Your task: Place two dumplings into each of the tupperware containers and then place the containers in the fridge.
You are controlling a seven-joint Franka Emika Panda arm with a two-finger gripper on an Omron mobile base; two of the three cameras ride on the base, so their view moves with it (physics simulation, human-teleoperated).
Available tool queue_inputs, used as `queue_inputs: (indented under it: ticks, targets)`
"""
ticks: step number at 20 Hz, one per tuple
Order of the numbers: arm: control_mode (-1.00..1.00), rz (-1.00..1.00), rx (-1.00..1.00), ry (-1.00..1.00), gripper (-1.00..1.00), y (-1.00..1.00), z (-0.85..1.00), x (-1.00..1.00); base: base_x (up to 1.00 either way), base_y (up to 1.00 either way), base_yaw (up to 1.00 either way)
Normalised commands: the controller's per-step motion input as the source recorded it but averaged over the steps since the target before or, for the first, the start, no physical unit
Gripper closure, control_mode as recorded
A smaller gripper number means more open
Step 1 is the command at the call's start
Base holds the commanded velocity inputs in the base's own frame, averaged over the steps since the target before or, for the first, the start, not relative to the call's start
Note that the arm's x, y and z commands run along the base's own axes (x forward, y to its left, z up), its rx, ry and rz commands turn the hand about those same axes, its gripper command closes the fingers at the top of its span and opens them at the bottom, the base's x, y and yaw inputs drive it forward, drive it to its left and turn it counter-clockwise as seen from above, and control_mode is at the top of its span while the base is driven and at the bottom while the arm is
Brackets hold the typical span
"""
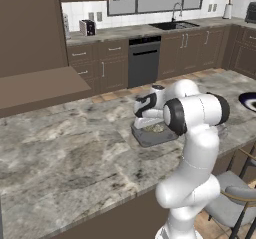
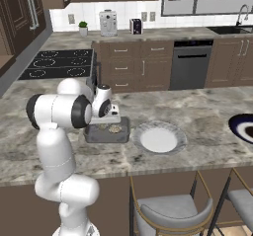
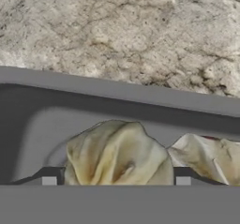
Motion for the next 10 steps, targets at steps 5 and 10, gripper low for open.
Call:
queue_inputs:
  ticks: [5, 10]
  targets:
    - [-1.0, 0.0, 0.0, 0.01, -1.0, 0.0, 0.14, -0.31, 0.0, 0.0, 0.0]
    - [-1.0, 0.01, -0.01, 0.06, -1.0, 0.02, 0.57, -0.38, 0.0, 0.0, 0.0]
